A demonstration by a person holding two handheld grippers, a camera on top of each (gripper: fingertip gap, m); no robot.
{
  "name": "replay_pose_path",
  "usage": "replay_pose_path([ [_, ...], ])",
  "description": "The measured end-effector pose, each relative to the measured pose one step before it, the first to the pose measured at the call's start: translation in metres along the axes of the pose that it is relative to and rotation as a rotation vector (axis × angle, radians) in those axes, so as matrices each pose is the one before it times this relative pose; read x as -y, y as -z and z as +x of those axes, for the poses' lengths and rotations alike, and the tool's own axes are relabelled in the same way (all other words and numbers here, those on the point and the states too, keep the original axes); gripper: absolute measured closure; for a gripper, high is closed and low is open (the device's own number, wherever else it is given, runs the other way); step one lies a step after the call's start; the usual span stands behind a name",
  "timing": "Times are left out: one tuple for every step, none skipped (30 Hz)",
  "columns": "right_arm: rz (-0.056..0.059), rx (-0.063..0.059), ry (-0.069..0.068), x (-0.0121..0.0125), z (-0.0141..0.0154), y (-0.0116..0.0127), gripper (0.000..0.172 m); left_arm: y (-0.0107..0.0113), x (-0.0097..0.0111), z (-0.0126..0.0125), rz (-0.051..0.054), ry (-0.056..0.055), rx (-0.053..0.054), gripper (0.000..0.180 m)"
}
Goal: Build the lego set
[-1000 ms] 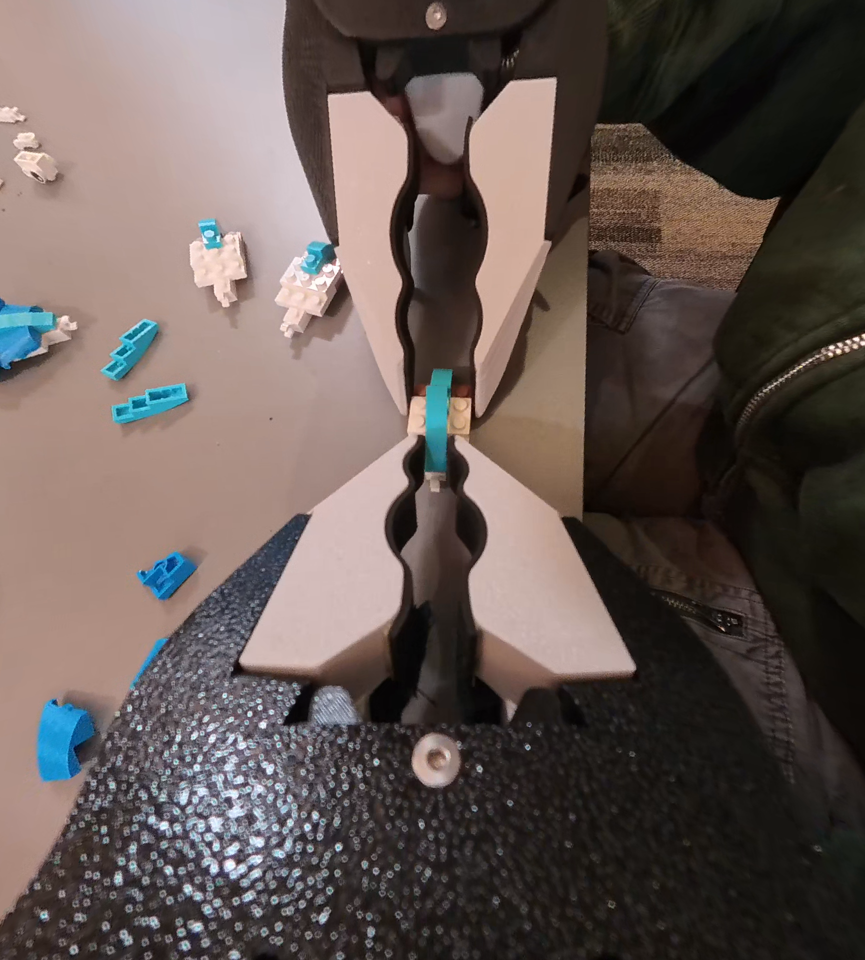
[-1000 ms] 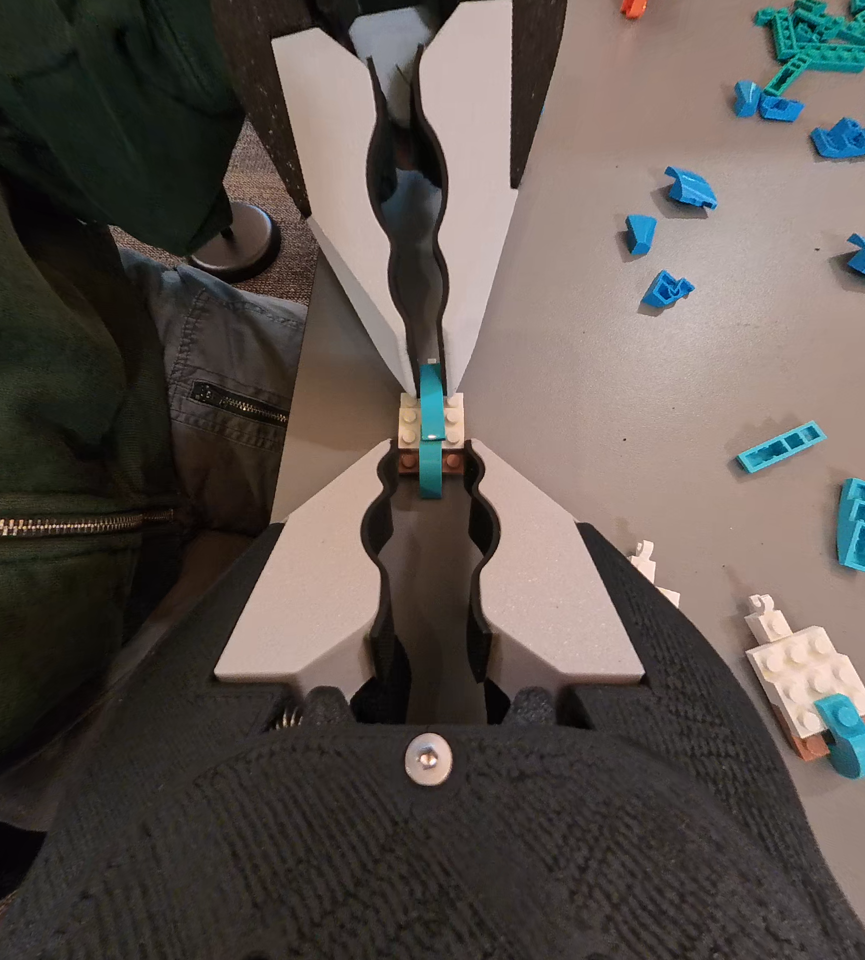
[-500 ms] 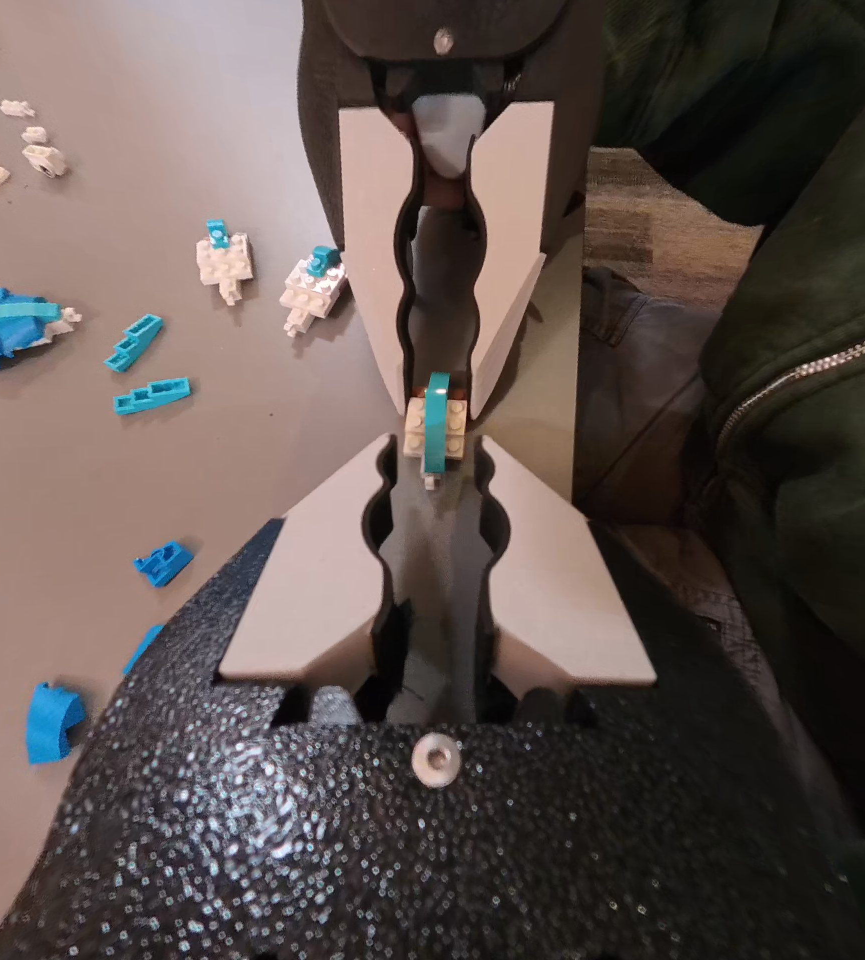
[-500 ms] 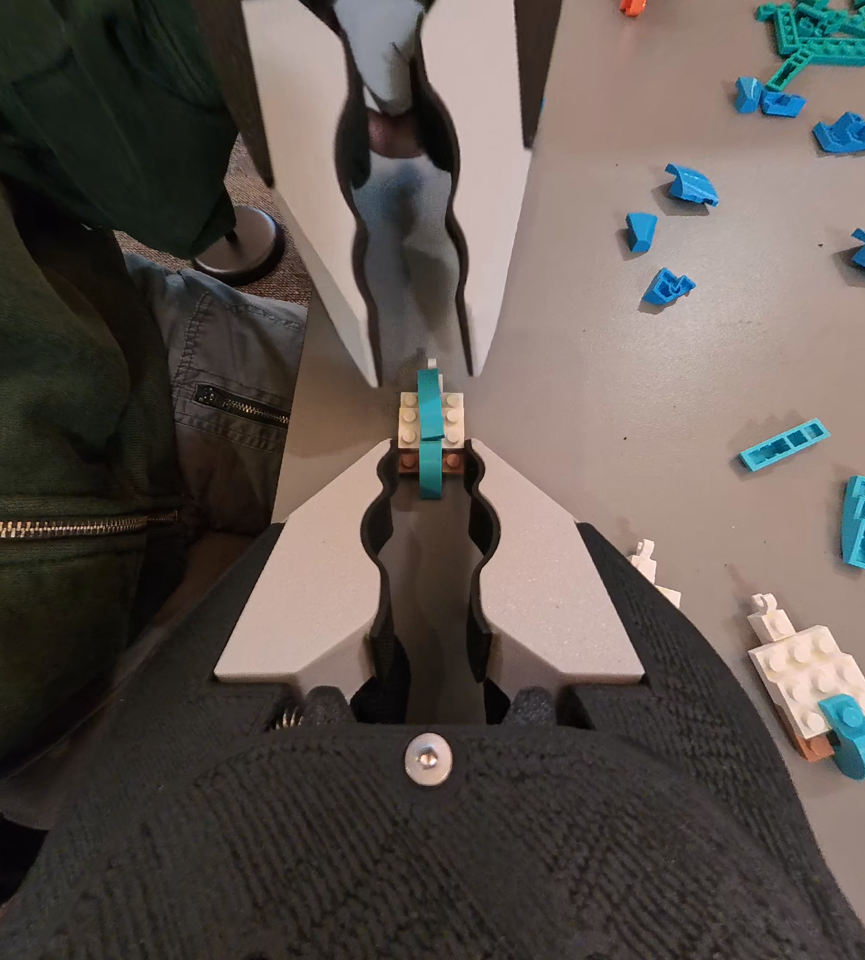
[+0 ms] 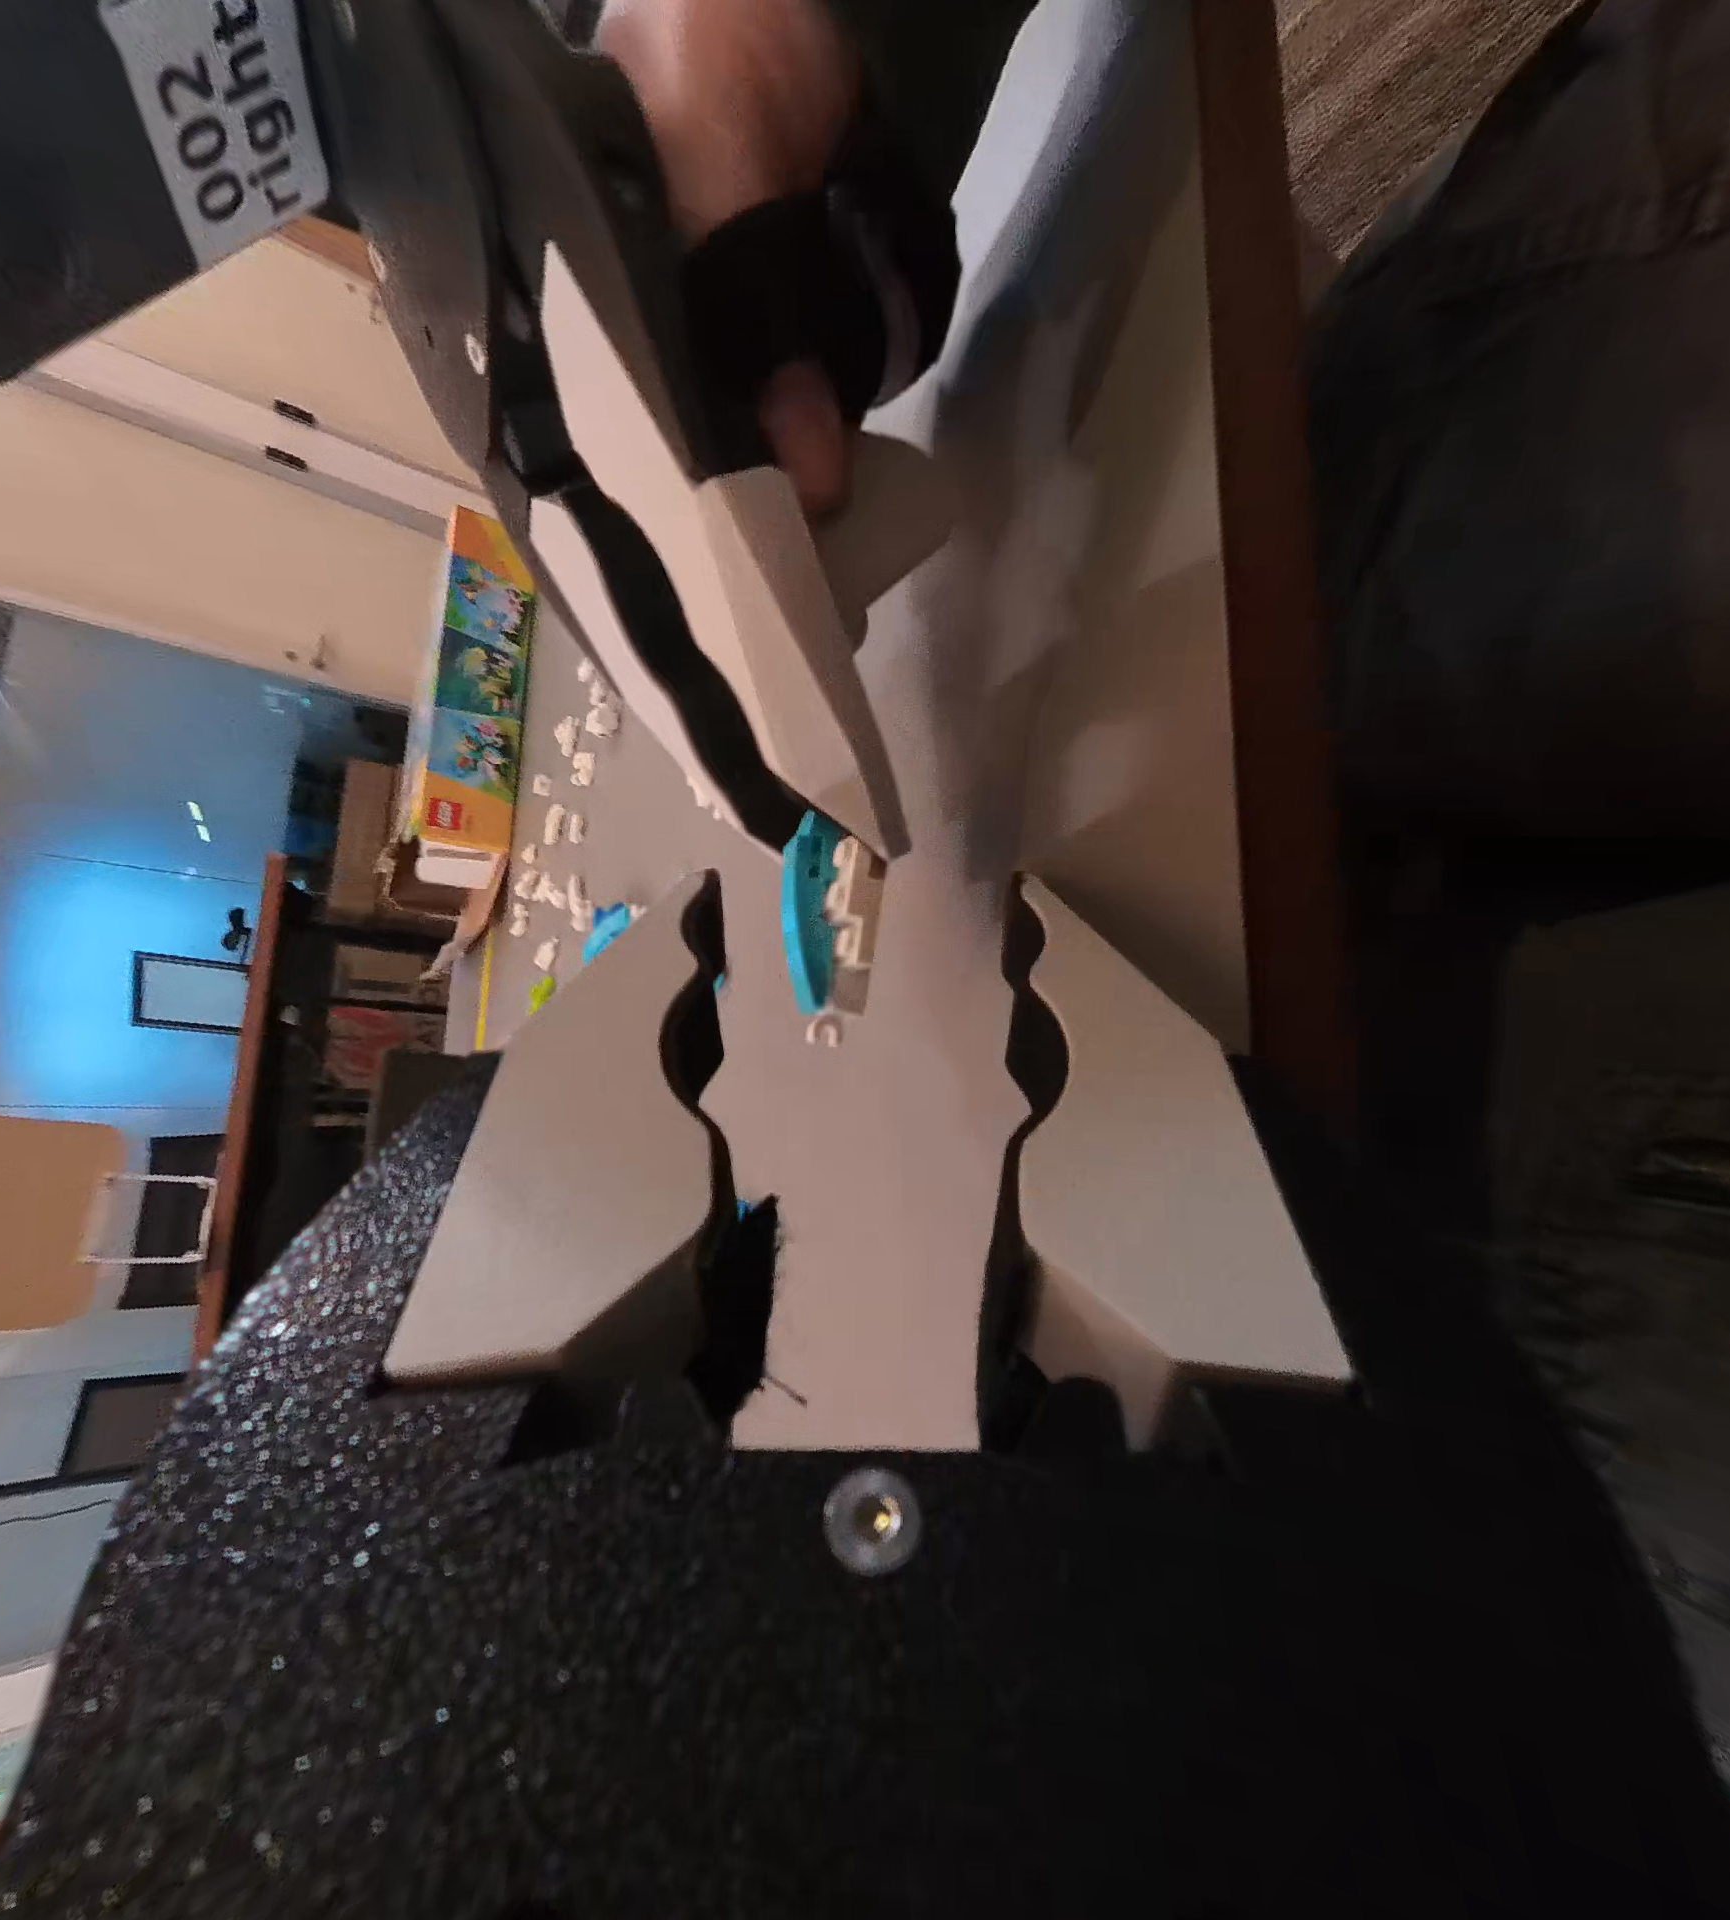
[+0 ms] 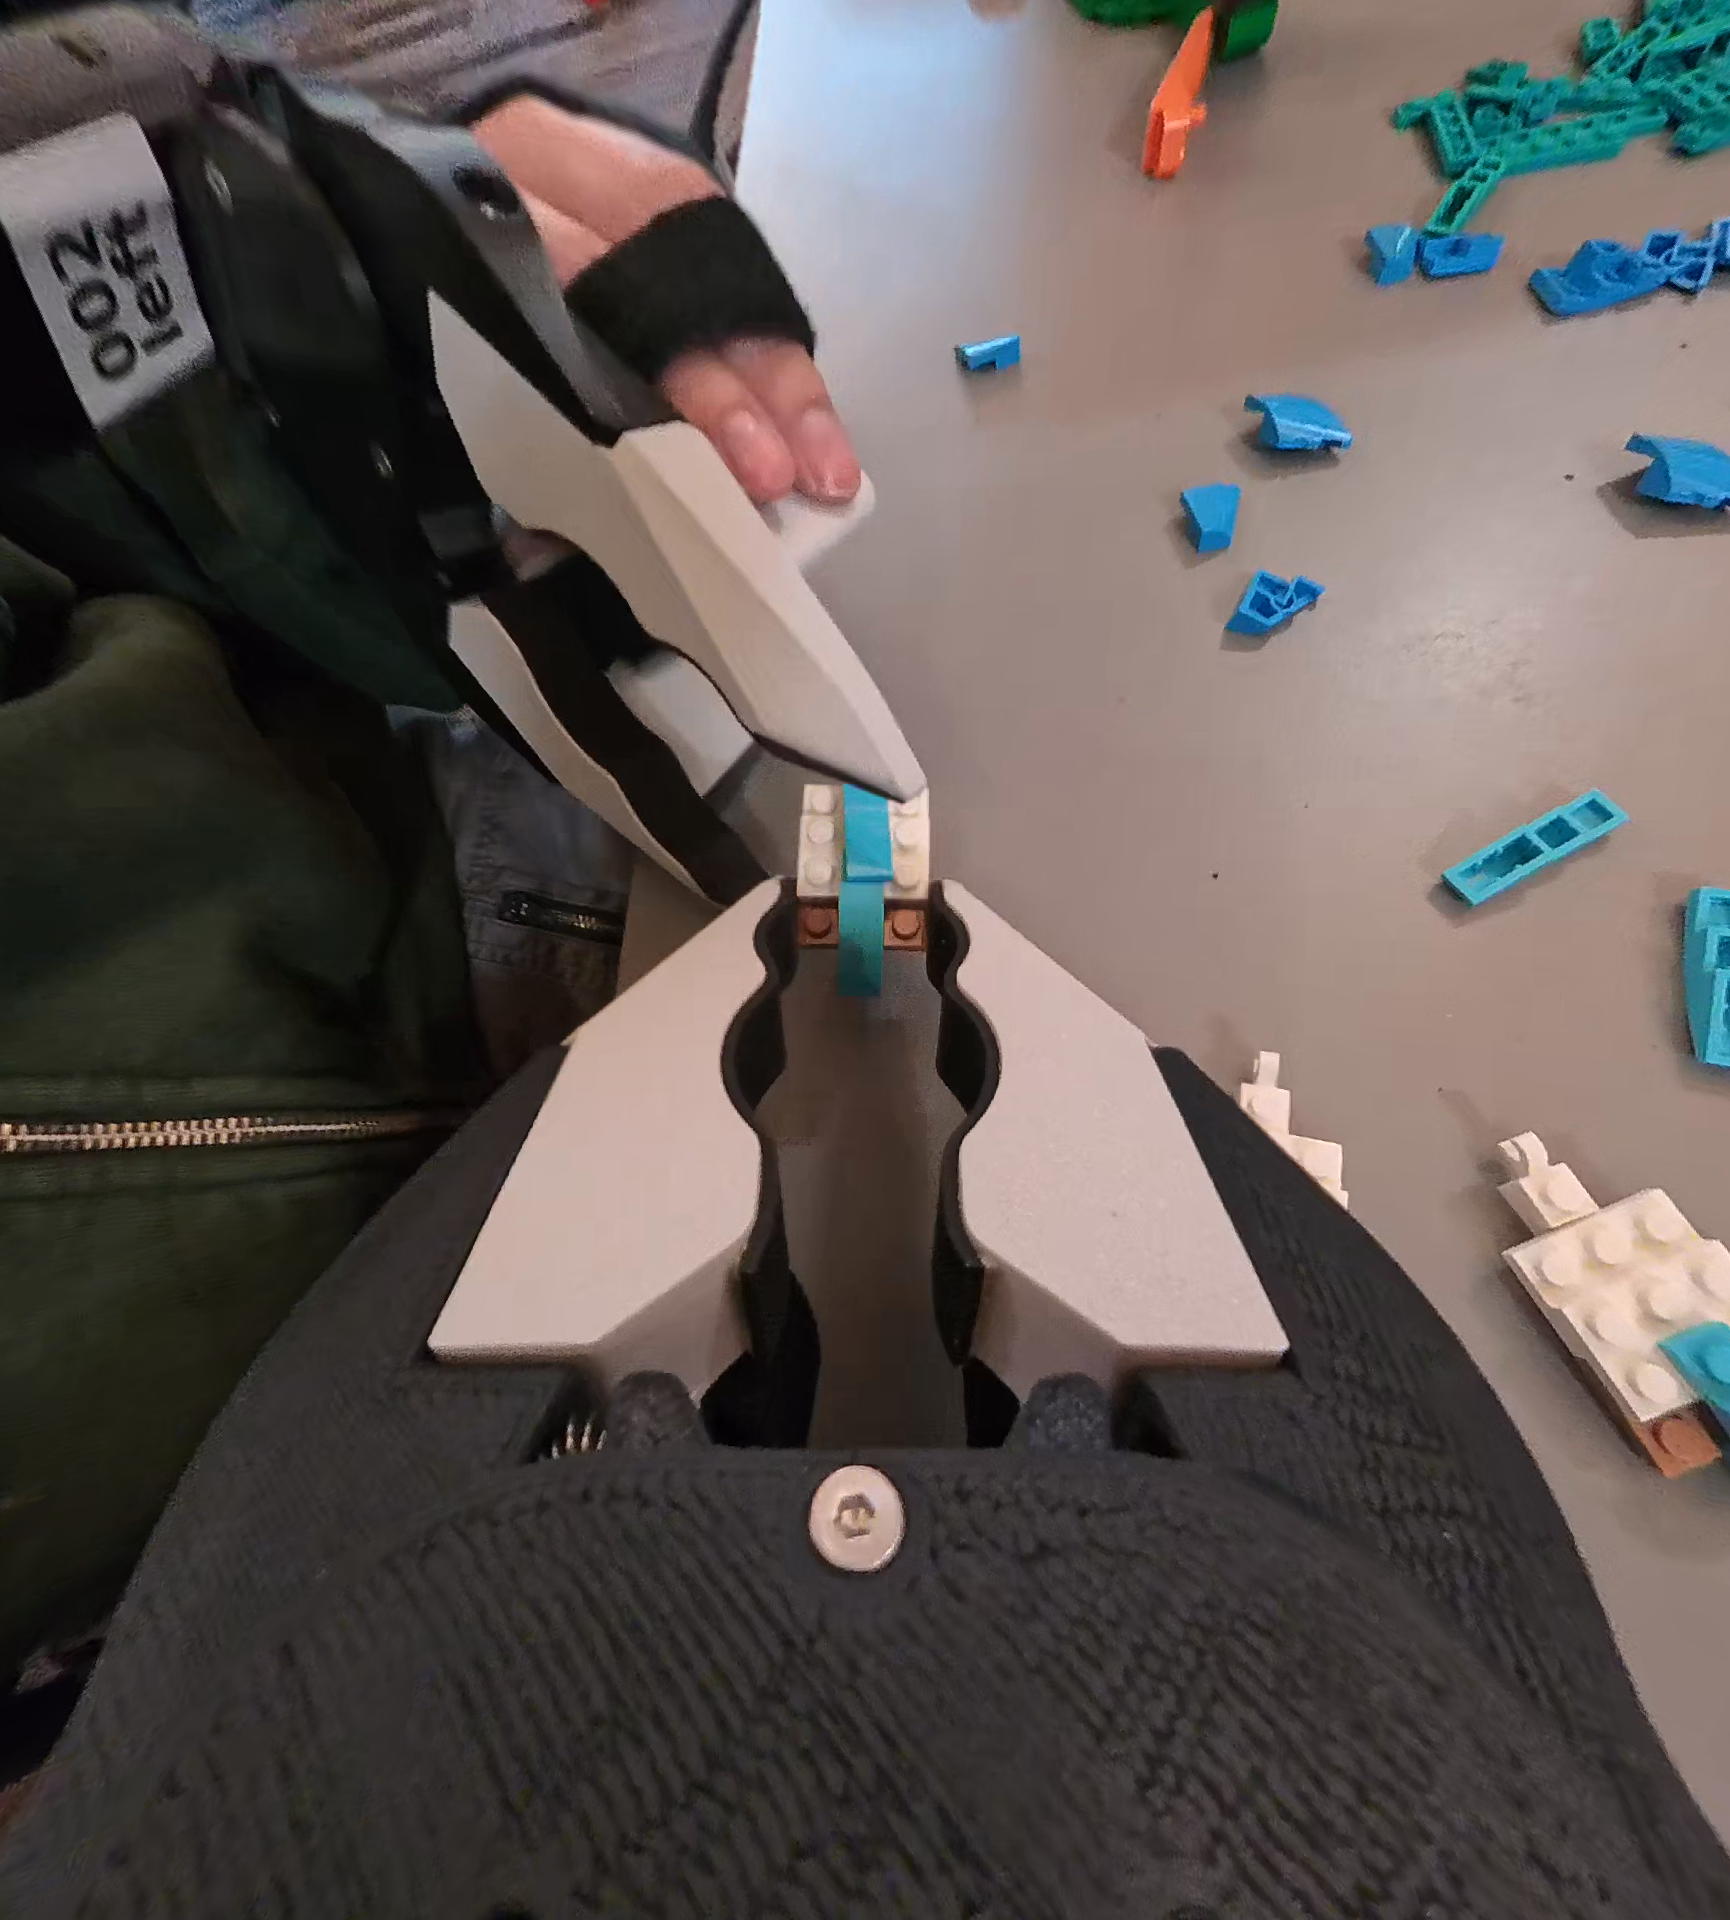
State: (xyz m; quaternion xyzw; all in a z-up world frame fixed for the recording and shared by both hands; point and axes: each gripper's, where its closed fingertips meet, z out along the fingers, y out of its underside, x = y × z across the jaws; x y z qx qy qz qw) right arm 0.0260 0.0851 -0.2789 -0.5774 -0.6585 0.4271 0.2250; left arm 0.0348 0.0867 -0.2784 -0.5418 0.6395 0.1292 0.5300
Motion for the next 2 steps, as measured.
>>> replay_pose_path([
  [0.0099, 0.0069, -0.0053, 0.00171, -0.00086, 0.00107, 0.147, -0.00126, 0.00027, -0.00094, -0.0072, -0.0172, 0.0128, 0.128],
  [0.0072, 0.0044, -0.0034, 0.00112, -0.00055, 0.00079, 0.147, -0.00124, -0.00124, -0.00056, -0.0128, -0.0132, 0.0081, 0.13],
])
